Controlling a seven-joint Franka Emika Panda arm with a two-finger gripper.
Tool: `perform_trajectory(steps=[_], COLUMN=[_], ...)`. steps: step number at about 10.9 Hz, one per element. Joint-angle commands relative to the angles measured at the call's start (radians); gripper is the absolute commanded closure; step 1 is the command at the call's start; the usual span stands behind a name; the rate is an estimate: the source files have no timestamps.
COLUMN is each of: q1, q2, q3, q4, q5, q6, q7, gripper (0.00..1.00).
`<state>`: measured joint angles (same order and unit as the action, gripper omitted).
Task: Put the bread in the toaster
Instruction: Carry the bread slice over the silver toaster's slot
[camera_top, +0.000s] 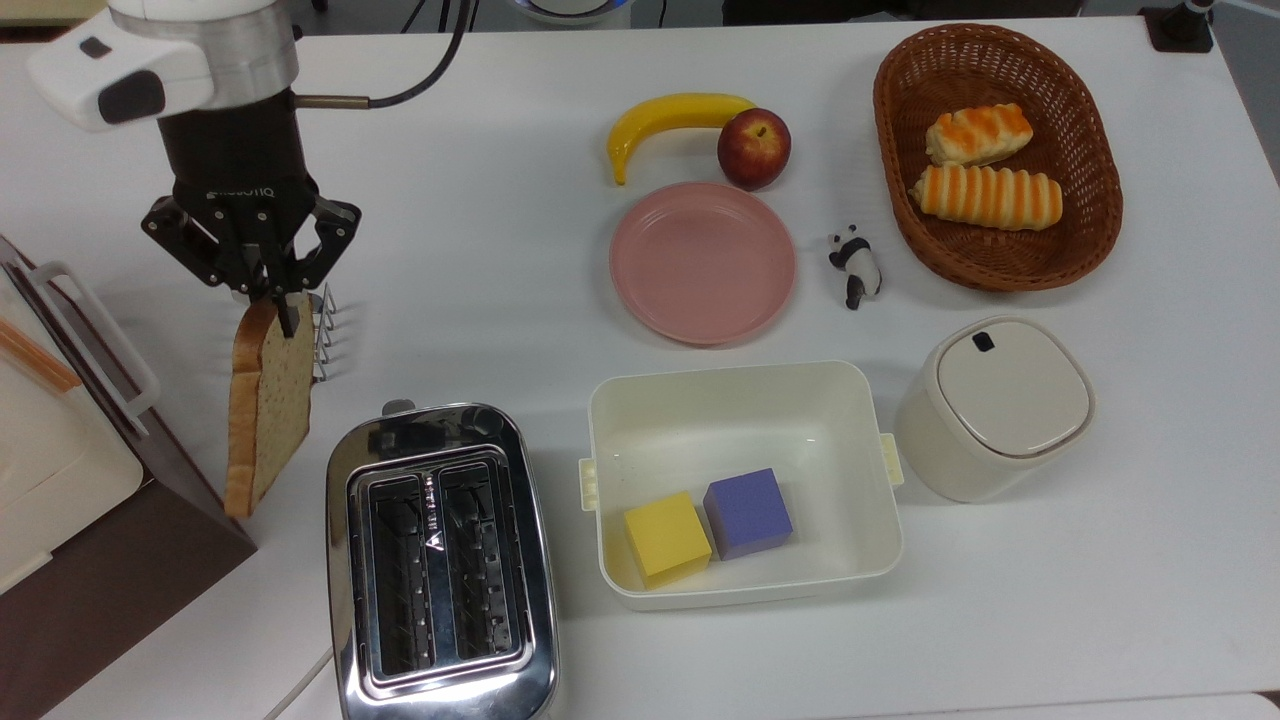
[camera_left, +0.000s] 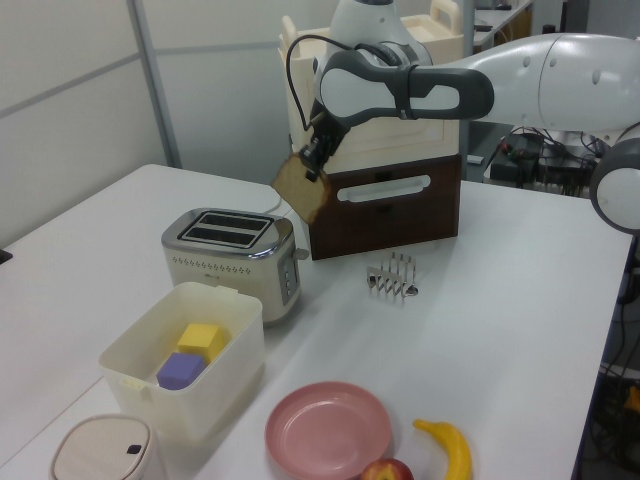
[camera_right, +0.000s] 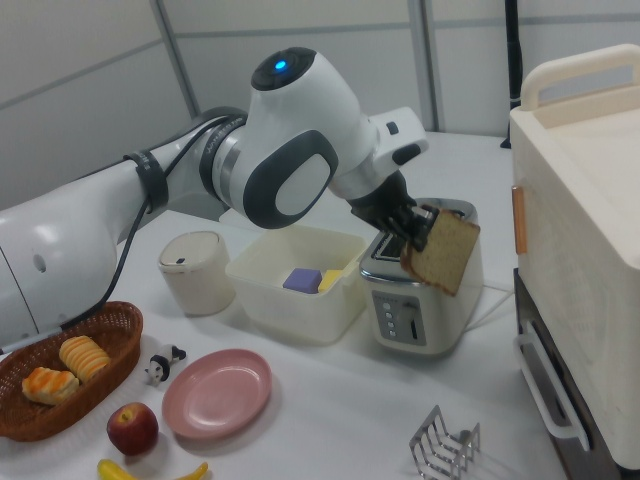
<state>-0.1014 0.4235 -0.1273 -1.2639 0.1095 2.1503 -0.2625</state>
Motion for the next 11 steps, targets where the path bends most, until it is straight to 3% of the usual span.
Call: perform_trajectory(steps=[1, 4, 11], q1=[0.006, 0.006, 0.008], q2=[-0.022, -0.019, 0.014], q3=[0.035, 0.060, 0.083], q4=[-0.017, -0.019, -0.057], q5=[0.103, 0.179, 0.179], q6=[0.146, 0.209, 0.197], q7=[0.006, 0.003, -0.007], gripper=[1.00, 1.00, 1.00])
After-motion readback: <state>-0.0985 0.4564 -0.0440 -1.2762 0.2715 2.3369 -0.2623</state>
